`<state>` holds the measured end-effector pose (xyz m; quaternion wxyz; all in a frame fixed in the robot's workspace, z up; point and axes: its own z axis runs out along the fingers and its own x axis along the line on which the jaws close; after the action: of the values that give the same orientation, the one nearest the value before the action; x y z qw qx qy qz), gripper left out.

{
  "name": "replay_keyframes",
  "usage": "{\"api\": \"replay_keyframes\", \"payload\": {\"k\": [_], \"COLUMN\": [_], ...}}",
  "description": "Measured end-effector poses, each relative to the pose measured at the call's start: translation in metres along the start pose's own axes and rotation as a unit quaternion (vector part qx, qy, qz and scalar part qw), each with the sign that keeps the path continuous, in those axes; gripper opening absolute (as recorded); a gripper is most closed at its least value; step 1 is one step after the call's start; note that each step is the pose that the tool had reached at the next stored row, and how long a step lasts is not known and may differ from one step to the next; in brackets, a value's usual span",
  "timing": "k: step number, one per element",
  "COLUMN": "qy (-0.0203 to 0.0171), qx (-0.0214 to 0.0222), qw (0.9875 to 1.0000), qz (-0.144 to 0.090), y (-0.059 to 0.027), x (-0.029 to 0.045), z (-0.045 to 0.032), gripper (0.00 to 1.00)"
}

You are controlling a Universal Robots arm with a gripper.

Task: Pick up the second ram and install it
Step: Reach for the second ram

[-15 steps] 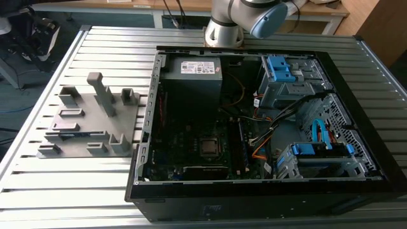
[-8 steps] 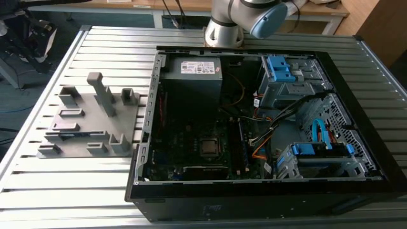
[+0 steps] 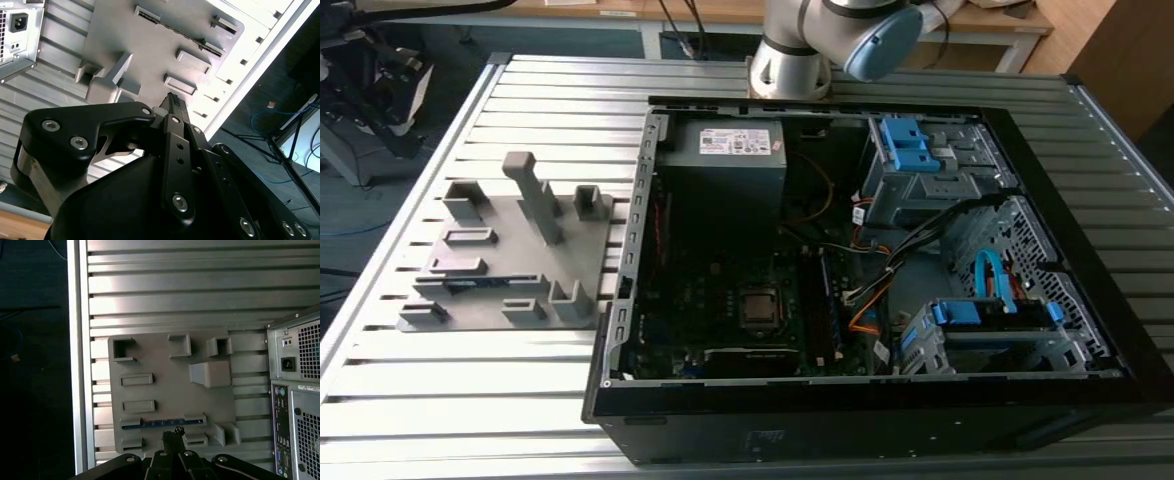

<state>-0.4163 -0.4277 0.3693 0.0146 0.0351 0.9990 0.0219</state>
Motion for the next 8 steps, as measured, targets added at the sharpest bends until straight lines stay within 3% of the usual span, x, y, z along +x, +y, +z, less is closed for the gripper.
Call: {"api": "replay_keyframes", "payload": {"k": [8], "qy": [0.0001], "qx": [0.0001], "qw": [1.0000], "qz": [0.000], "y": [-0.0015], "x": [0.0061], "z": [0.0064], "gripper": [0.10]}}
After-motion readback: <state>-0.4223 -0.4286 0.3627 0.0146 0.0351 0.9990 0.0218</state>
